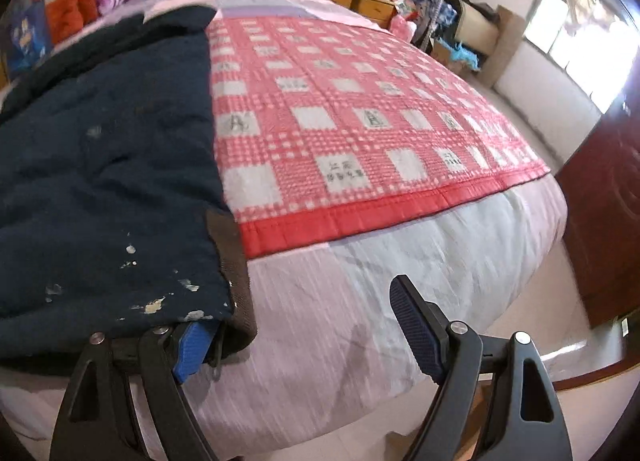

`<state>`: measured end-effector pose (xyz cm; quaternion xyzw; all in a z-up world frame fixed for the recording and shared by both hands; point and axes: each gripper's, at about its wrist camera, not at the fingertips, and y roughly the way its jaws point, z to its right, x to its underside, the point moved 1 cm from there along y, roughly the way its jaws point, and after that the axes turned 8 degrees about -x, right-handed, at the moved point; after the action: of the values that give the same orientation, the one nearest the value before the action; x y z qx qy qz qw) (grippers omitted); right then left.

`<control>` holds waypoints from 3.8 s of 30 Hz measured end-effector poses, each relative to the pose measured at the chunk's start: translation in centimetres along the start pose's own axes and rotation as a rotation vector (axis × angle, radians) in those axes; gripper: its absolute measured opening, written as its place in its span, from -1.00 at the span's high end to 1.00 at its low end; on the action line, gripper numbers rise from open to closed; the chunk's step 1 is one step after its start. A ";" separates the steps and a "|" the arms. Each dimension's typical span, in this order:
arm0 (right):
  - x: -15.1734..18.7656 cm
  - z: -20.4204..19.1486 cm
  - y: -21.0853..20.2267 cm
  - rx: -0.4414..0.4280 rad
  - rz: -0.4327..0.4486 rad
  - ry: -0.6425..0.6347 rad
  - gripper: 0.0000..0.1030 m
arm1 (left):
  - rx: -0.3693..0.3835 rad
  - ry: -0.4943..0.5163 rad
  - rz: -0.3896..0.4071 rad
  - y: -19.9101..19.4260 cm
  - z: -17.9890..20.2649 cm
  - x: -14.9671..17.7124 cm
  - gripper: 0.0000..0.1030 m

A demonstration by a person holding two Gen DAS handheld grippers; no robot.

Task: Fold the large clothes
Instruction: 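Close both tools on the brown-trimmed hem edge of the jacket, then lift the held hem off the bed with both tools, then fold the hem over toward the collar with both tools and open them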

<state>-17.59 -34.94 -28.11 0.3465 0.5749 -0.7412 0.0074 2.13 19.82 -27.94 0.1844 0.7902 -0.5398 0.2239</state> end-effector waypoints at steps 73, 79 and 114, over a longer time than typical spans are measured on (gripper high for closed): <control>-7.3 4.5 -21.9 -0.276 -0.190 -0.110 0.70 | 0.283 0.322 -0.264 -17.4 -5.3 2.0 0.72; -17.6 1.6 -15.8 -0.381 -0.012 -0.132 0.71 | 0.250 0.221 -0.161 -12.0 -2.0 -9.8 0.72; -38.1 -7.1 12.0 -0.483 -0.266 -0.078 -0.60 | 0.519 0.313 -0.357 12.8 7.8 -28.6 -0.52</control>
<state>19.81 -47.70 -19.13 0.2275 0.7748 -0.5897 0.0145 33.98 15.57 -24.49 0.1746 0.6712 -0.7185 -0.0521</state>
